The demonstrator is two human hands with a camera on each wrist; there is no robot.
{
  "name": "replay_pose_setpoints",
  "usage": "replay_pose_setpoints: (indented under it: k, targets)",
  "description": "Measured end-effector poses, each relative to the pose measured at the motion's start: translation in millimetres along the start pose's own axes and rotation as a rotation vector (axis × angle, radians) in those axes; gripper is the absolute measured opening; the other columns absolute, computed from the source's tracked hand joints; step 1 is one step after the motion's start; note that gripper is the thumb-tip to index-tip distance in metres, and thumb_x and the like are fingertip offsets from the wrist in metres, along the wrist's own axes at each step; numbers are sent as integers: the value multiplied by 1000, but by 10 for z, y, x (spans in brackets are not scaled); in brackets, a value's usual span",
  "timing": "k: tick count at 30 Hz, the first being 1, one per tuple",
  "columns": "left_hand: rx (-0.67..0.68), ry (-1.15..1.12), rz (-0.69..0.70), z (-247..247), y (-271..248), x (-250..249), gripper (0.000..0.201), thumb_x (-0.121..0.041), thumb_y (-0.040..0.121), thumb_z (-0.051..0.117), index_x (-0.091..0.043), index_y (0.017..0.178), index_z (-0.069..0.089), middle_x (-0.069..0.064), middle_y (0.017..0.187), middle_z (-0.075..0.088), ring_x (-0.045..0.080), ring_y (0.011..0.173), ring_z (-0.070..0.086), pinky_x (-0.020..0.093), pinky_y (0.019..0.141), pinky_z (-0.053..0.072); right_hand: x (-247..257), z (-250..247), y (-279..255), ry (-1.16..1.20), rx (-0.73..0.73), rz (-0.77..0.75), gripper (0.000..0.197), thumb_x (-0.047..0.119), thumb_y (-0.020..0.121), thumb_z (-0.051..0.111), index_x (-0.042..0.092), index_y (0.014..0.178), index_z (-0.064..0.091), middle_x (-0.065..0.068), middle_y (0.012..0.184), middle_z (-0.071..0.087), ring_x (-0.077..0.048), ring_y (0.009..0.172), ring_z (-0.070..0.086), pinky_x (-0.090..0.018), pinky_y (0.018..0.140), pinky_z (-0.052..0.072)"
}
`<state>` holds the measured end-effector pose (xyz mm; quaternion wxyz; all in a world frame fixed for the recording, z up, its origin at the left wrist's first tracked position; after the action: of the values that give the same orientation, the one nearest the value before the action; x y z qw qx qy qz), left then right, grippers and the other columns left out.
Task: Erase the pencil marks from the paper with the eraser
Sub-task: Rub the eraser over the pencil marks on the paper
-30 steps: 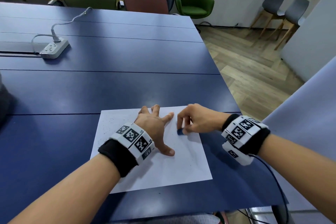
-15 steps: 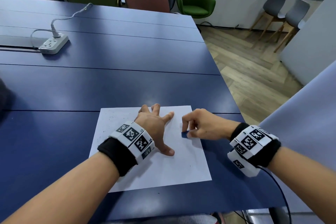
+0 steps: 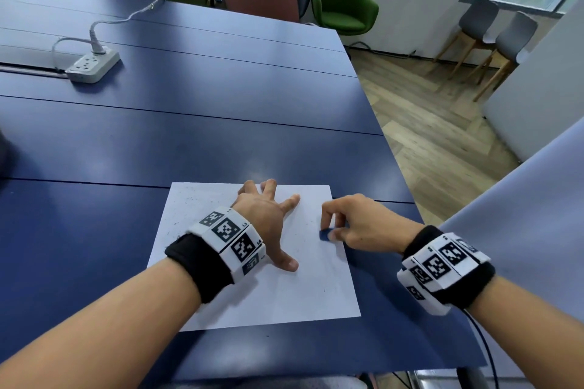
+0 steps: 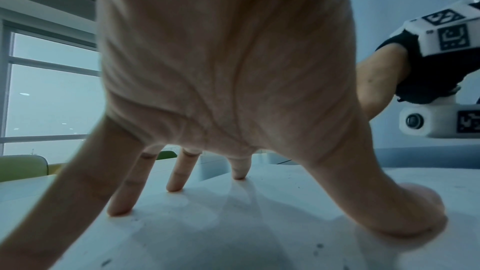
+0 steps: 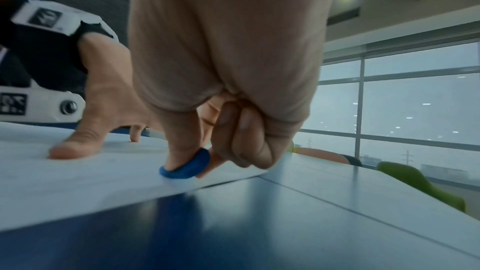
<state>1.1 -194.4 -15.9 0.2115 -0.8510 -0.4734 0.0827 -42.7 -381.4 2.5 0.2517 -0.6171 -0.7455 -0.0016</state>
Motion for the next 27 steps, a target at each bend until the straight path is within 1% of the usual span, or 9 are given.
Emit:
replay_pose_setpoints:
  k: [2, 6, 10, 11, 15, 20, 24, 25, 27]
  targets:
    - [2, -2, -1, 2, 7, -3, 128, -84, 54, 67, -41, 153, -1, 12, 153, 14, 39, 129, 24, 43, 101, 40, -2, 42, -35, 19, -20, 7, 9, 20, 82, 66, 28, 85, 62, 7, 71, 63, -8, 62, 54, -23, 62, 41]
    - [10, -9, -6, -8, 7, 5, 128, -84, 54, 68, -41, 153, -1, 12, 153, 12, 38, 129, 24, 42, 100, 40, 57, 56, -214, -11, 219, -37, 9, 23, 81, 67, 29, 86, 63, 9, 66, 58, -6, 58, 50, -18, 56, 38]
    - [-3, -19, -3, 1, 0, 3, 127, -83, 54, 69, -42, 153, 0, 12, 153, 13, 38, 129, 25, 42, 100, 40, -15, 45, -145, -63, 16, 10, 10, 23, 81, 66, 30, 87, 60, 13, 69, 59, -7, 64, 54, -23, 62, 39]
    - [-4, -17, -4, 3, -2, 1, 127, -83, 54, 69, -42, 153, 1, 12, 154, 13, 38, 129, 25, 42, 100, 40, -24, 68, -182, -69, 7, 7, 11, 22, 82, 64, 29, 88, 58, 12, 71, 59, -8, 66, 54, -25, 63, 40]
    - [4, -25, -5, 0, -3, -5, 128, -83, 53, 69, -41, 153, 0, 14, 153, 13, 41, 129, 26, 44, 102, 40, 93, 124, -416, -128, 222, -103, 13, 24, 83, 62, 29, 94, 56, 6, 83, 62, -13, 77, 57, -27, 66, 47]
    - [1, 7, 6, -13, -9, -50, 123, -82, 58, 68, -45, 152, -2, 20, 148, 20, 46, 124, 35, 44, 97, 42, -3, 46, -295, -133, 39, -39, 11, 23, 81, 64, 29, 88, 58, 10, 78, 59, -9, 71, 54, -25, 64, 43]
    - [10, 8, 0, -24, -42, -71, 122, -78, 61, 69, -42, 153, -2, 25, 153, 14, 50, 128, 34, 47, 100, 40, 110, 76, -419, -113, 298, -76, 13, 22, 82, 64, 30, 91, 59, 5, 82, 63, -12, 74, 57, -28, 67, 48]
    - [12, 5, -2, -27, -47, -73, 121, -77, 62, 69, -42, 153, -3, 27, 155, 10, 53, 130, 32, 48, 101, 39, 136, 62, -398, -122, 307, -79, 12, 23, 82, 65, 31, 90, 60, 5, 81, 64, -11, 73, 58, -28, 66, 48]
    - [9, -3, 4, -22, -57, -79, 121, -76, 63, 69, -40, 154, -3, 30, 156, 5, 56, 132, 29, 50, 103, 38, 107, 31, -288, -154, 182, -61, 9, 25, 82, 65, 30, 89, 62, 8, 78, 63, -9, 69, 56, -26, 62, 44]
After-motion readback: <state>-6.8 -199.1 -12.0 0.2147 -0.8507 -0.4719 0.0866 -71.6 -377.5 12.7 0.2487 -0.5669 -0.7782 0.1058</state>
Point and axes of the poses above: each hand's wrist, its own y-axis towards the middle knuckle, its own z-axis out of the palm, x = y × z, the point moved 1 cm from there along y, towards the middle knuckle
